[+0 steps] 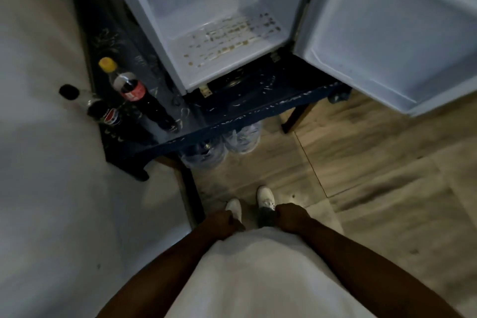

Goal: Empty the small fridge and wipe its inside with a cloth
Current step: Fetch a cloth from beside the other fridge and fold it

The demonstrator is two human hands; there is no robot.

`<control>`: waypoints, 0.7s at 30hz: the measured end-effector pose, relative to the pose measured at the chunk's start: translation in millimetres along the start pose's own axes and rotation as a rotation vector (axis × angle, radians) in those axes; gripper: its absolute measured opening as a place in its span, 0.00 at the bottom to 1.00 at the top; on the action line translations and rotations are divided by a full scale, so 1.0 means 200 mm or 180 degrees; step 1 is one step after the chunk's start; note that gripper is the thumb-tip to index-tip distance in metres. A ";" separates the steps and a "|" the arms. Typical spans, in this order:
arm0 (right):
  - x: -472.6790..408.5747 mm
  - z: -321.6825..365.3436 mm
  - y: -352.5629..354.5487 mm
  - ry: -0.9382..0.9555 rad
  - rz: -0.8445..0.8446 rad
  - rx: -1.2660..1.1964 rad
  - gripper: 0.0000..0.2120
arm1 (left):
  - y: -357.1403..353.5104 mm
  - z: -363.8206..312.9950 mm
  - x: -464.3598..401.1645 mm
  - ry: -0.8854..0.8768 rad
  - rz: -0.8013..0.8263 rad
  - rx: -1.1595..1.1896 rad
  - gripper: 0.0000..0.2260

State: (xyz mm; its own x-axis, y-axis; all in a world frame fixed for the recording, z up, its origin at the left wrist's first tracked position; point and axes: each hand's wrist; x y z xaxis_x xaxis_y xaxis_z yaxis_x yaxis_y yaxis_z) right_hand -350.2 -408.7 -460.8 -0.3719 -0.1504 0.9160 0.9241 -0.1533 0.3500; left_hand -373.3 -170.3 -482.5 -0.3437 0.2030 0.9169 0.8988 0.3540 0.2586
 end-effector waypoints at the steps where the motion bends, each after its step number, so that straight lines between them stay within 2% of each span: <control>1: 0.02 0.01 -0.05 -0.0030 -0.0012 -0.0075 0.20 | 0.00 0.04 0.00 -0.0018 0.0044 -0.0036 0.19; 4: 0.06 0.04 -0.18 -0.0258 -0.0179 -0.0581 0.20 | 0.01 0.10 0.01 -0.0113 0.0190 -0.0313 0.18; 7: 0.11 0.03 -0.29 -0.0485 -0.0348 -0.0872 0.17 | 0.02 0.12 0.01 -0.0182 0.0359 -0.0668 0.18; 11: 0.19 -0.02 -0.40 -0.0784 -0.0669 -0.1527 0.22 | 0.05 0.06 -0.02 -0.0374 0.0480 -0.1042 0.17; 14: 0.24 -0.07 -0.50 -0.0919 -0.0697 -0.1906 0.25 | 0.04 -0.01 -0.04 -0.0434 0.0631 -0.1318 0.18; 19: 0.32 -0.18 -0.70 -0.1083 -0.0782 -0.2272 0.14 | -0.03 -0.19 -0.04 -0.0564 0.0648 -0.1800 0.17; 21: 0.35 -0.23 -0.77 -0.1114 -0.0741 -0.2456 0.16 | -0.07 -0.27 -0.04 -0.0611 0.0655 -0.1933 0.15</control>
State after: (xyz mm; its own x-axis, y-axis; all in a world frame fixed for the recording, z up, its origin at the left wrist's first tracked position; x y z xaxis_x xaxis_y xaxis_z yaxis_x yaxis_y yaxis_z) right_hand -522.2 -440.9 -460.3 -0.3784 0.2557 0.8896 0.4639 -0.7793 0.4214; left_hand -368.0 -226.6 -475.7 -0.1408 0.3901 0.9099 0.9254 -0.2748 0.2610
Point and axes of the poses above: each hand's wrist, its own x-axis away from the middle knuckle, its own y-axis out of the back of the hand, z = x × y, and after that the axes turned 8 degrees about z, right-handed
